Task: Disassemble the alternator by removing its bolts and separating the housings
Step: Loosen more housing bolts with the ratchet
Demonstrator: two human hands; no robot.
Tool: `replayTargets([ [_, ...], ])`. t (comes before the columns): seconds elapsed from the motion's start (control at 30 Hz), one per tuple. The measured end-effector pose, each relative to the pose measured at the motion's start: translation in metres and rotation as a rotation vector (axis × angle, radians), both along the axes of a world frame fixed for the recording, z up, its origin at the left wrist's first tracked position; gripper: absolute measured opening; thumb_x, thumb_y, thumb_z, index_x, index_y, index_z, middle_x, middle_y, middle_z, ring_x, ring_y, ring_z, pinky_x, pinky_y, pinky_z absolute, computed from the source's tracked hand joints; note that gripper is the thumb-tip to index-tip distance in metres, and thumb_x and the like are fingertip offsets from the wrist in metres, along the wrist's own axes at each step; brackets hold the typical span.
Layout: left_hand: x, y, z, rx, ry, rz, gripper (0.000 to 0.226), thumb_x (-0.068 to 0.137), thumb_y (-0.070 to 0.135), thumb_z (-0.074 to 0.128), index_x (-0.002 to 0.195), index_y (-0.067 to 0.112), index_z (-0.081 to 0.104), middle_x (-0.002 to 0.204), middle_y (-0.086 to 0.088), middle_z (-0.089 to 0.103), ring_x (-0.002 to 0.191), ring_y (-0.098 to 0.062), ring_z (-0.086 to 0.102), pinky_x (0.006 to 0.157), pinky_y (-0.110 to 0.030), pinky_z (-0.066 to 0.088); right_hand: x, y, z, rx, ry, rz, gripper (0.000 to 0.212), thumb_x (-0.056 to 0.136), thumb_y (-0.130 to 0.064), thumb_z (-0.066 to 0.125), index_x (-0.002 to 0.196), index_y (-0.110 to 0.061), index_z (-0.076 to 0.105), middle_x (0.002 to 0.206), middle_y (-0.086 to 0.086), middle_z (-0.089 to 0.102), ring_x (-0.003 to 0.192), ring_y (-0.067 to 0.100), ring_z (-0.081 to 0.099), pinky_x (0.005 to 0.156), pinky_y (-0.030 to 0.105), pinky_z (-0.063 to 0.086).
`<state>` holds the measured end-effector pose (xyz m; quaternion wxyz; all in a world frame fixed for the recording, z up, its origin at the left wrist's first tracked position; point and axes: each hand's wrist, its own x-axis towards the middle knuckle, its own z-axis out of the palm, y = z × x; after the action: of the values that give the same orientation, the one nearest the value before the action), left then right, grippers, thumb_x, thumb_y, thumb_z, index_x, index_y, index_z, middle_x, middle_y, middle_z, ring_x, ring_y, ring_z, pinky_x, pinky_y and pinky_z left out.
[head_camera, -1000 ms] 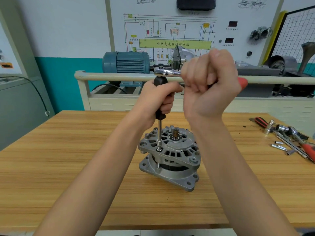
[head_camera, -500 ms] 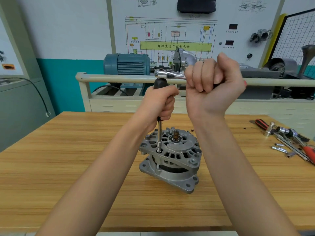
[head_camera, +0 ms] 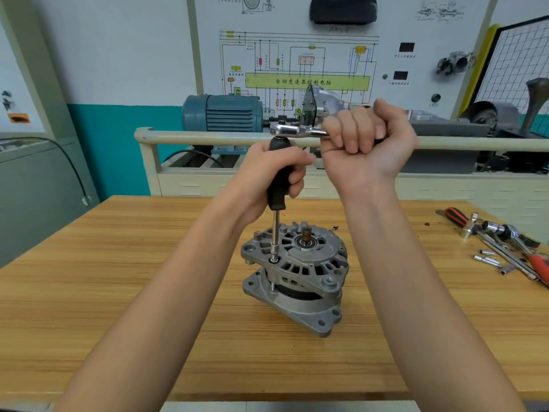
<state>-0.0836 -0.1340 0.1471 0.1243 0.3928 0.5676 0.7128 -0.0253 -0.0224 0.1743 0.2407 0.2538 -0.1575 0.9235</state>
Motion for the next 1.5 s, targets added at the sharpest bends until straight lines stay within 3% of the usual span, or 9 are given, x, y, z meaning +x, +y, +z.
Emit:
replayTargets([
  [0.17, -0.001, 0.003, 0.000, 0.001, -0.064, -0.149, 0.044, 0.088, 0.007, 0.055, 0.049, 0.018, 0.039, 0.038, 0.007, 0.027, 0.029, -0.005, 0.020, 0.035, -0.016, 0.016, -0.003, 0.001, -0.002, -0.080, 0.001, 0.039, 0.042, 0.078, -0.009, 0.041, 0.037, -0.016, 0.031, 0.032, -0.003, 0.022, 0.029, 0.012, 0.020, 0.041, 0.020, 0.018],
  [0.4, 0.009, 0.019, -0.002, 0.050, -0.104, 0.338, 0.041, 0.086, 0.002, 0.055, 0.055, 0.019, 0.034, 0.041, 0.007, 0.028, 0.035, -0.009, 0.020, 0.038, -0.016, 0.018, 0.010, -0.028, -0.013, 0.305, 0.260, -0.457, 0.043, 0.082, 0.003, 0.041, 0.045, -0.019, 0.031, 0.036, -0.001, 0.025, 0.037, 0.012, 0.019, 0.047, 0.028, 0.020],
  [0.53, 0.013, 0.025, -0.005, 0.070, -0.083, 0.439, 0.041, 0.086, 0.008, 0.059, 0.056, 0.019, 0.033, 0.051, 0.000, 0.028, 0.040, -0.012, 0.021, 0.040, -0.018, 0.019, 0.013, -0.042, -0.020, 0.452, 0.324, -0.710, 0.037, 0.076, 0.000, 0.052, 0.051, -0.020, 0.033, 0.043, 0.001, 0.023, 0.041, 0.012, 0.023, 0.049, 0.030, 0.019],
  [0.7, 0.004, 0.010, -0.001, -0.019, -0.051, 0.159, 0.039, 0.087, 0.004, 0.060, 0.057, 0.017, 0.038, 0.044, 0.005, 0.031, 0.038, -0.011, 0.024, 0.040, -0.021, 0.021, 0.011, -0.017, -0.006, 0.330, 0.227, -0.397, 0.047, 0.081, -0.001, 0.042, 0.038, -0.020, 0.035, 0.033, -0.004, 0.026, 0.035, 0.012, 0.018, 0.045, 0.026, 0.021],
  [0.83, -0.007, -0.003, 0.003, -0.092, -0.043, -0.181, 0.033, 0.082, 0.013, 0.059, 0.052, 0.016, 0.044, 0.043, 0.003, 0.034, 0.037, -0.012, 0.029, 0.040, -0.021, 0.025, -0.001, 0.006, 0.002, 0.012, -0.043, -0.002, 0.042, 0.078, -0.008, 0.042, 0.038, -0.016, 0.030, 0.032, -0.003, 0.021, 0.031, 0.013, 0.016, 0.040, 0.020, 0.018],
  [1.0, -0.010, 0.000, -0.001, -0.056, -0.198, -0.370, 0.039, 0.081, 0.015, 0.053, 0.044, 0.019, 0.042, 0.035, 0.008, 0.028, 0.028, -0.002, 0.022, 0.033, -0.016, 0.015, -0.005, 0.002, 0.004, -0.069, -0.081, -0.001, 0.042, 0.078, -0.008, 0.041, 0.038, -0.017, 0.029, 0.033, -0.003, 0.020, 0.030, 0.012, 0.016, 0.040, 0.019, 0.018],
  [1.17, -0.001, 0.007, -0.002, -0.036, -0.138, -0.028, 0.051, 0.091, 0.006, 0.051, 0.044, 0.023, 0.036, 0.038, 0.009, 0.024, 0.030, -0.006, 0.017, 0.035, -0.015, 0.016, 0.009, -0.020, -0.006, 0.252, 0.199, -0.344, 0.049, 0.085, -0.001, 0.039, 0.039, -0.017, 0.034, 0.033, -0.005, 0.026, 0.033, 0.010, 0.019, 0.044, 0.025, 0.020],
  [1.33, 0.014, 0.019, -0.006, 0.042, -0.094, 0.426, 0.036, 0.084, 0.004, 0.059, 0.059, 0.018, 0.038, 0.048, 0.004, 0.033, 0.044, -0.011, 0.027, 0.039, -0.019, 0.024, 0.014, -0.053, -0.014, 0.513, 0.327, -0.839, 0.030, 0.079, -0.004, 0.053, 0.061, -0.025, 0.040, 0.050, -0.008, 0.035, 0.042, 0.010, 0.025, 0.049, 0.027, 0.022],
  [1.5, 0.013, 0.012, -0.004, -0.011, -0.085, 0.253, 0.040, 0.083, 0.000, 0.058, 0.057, 0.019, 0.035, 0.042, 0.008, 0.029, 0.036, -0.009, 0.022, 0.038, -0.018, 0.021, 0.020, -0.038, -0.004, 0.425, 0.259, -0.599, 0.043, 0.078, 0.003, 0.046, 0.042, -0.019, 0.037, 0.037, -0.006, 0.028, 0.036, 0.009, 0.021, 0.047, 0.025, 0.019],
])
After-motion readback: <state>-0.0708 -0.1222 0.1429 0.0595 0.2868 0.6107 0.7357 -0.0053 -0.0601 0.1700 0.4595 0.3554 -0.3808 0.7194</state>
